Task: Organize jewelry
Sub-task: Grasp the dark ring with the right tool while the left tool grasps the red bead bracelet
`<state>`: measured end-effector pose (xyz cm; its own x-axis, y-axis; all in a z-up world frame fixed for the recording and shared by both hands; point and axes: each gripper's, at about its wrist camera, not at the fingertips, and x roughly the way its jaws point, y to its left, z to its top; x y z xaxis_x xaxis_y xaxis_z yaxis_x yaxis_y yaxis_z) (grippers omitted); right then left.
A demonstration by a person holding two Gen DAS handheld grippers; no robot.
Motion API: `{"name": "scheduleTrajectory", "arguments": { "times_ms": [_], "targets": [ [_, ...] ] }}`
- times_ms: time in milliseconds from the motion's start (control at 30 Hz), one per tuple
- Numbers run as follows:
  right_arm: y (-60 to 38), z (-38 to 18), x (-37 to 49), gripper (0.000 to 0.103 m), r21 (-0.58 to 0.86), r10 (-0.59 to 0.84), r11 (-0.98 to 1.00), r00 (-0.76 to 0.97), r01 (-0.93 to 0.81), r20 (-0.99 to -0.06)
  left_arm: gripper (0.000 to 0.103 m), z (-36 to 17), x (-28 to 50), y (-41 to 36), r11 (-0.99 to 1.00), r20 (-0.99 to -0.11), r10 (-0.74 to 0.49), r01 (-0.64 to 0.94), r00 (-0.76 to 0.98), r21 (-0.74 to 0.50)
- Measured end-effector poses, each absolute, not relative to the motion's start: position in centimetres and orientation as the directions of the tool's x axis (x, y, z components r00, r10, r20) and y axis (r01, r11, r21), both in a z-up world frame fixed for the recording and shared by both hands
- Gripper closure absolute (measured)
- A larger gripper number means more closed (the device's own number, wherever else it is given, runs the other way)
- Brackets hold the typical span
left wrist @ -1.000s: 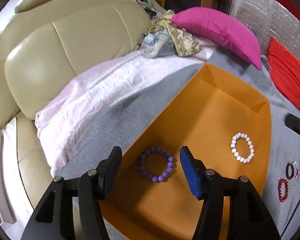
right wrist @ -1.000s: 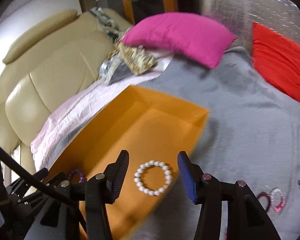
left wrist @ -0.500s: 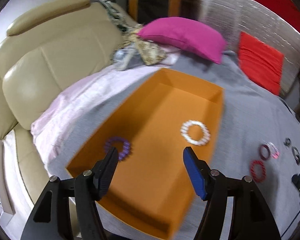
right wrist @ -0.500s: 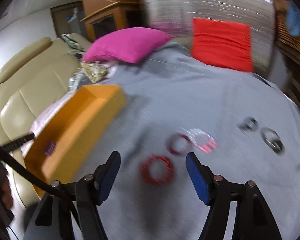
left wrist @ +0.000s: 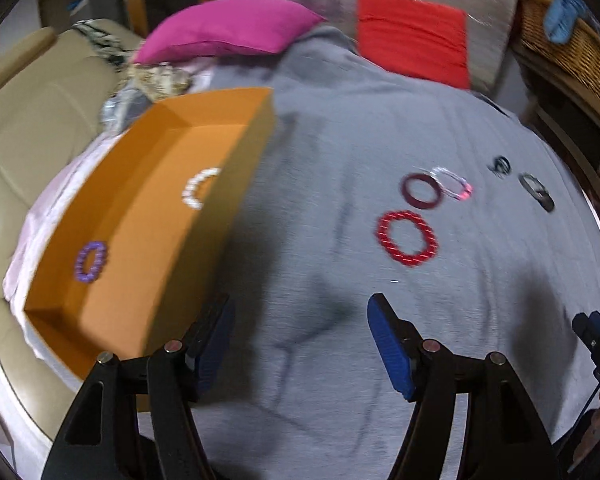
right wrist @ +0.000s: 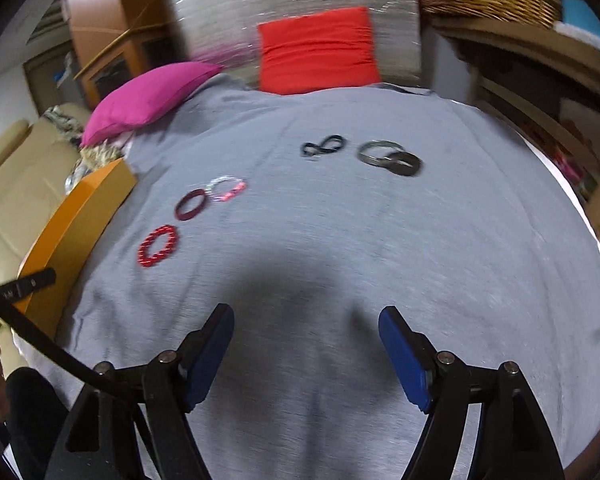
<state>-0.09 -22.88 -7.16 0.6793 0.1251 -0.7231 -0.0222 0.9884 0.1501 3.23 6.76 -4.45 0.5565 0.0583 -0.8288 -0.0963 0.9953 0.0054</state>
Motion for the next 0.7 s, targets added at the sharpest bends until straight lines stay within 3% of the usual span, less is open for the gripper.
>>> {"name": "scheduleTrajectory", "arguments": {
  "times_ms": [267, 467, 533, 567, 600, 700],
  "targets": [
    [-25.6, -7.5, 0.5, 0.025, 0.189, 0.118, 0.982, 0.696, 0.026, -0.709, 0.034, -4.8, 6.5, 3.5, 1.0, -0.839, 0.016, -0.018, 0.543, 0.008],
    [-30.6, -6.5, 6.9, 0.026, 0.235, 0.096, 0.965, 0.678, 0.116, -0.729, 0.034, -6.0, 7.5, 3.0, 1.0, -0.853, -0.005, -0.01, 0.522, -0.011],
    [-32.0, -6.7, 10.0, 0.033, 0.247, 0.096, 0.958, 0.649, 0.147, -0.755, 0.034, -6.6, 7.8, 3.3, 1.0, -0.859, -0.001, -0.016, 0.512, -0.011],
    [-32.7, -6.9, 11.9, 0.044, 0.234, 0.078, 0.958, 0.628, 0.169, -0.774, 0.034, -6.8, 7.8, 3.6, 1.0, -0.861, -0.001, -0.02, 0.508, -0.013],
    [-33.2, -7.1, 13.1, 0.048, 0.227, 0.069, 0.957, 0.616, 0.182, -0.785, 0.034, -6.9, 7.9, 3.9, 1.0, -0.862, 0.001, -0.026, 0.507, -0.014],
    [-34.4, -7.9, 17.0, 0.049, 0.194, 0.027, 0.953, 0.574, 0.232, -0.818, 0.034, -7.2, 8.3, 4.8, 0.999, -0.861, 0.007, -0.046, 0.509, -0.019]
  ]
}}
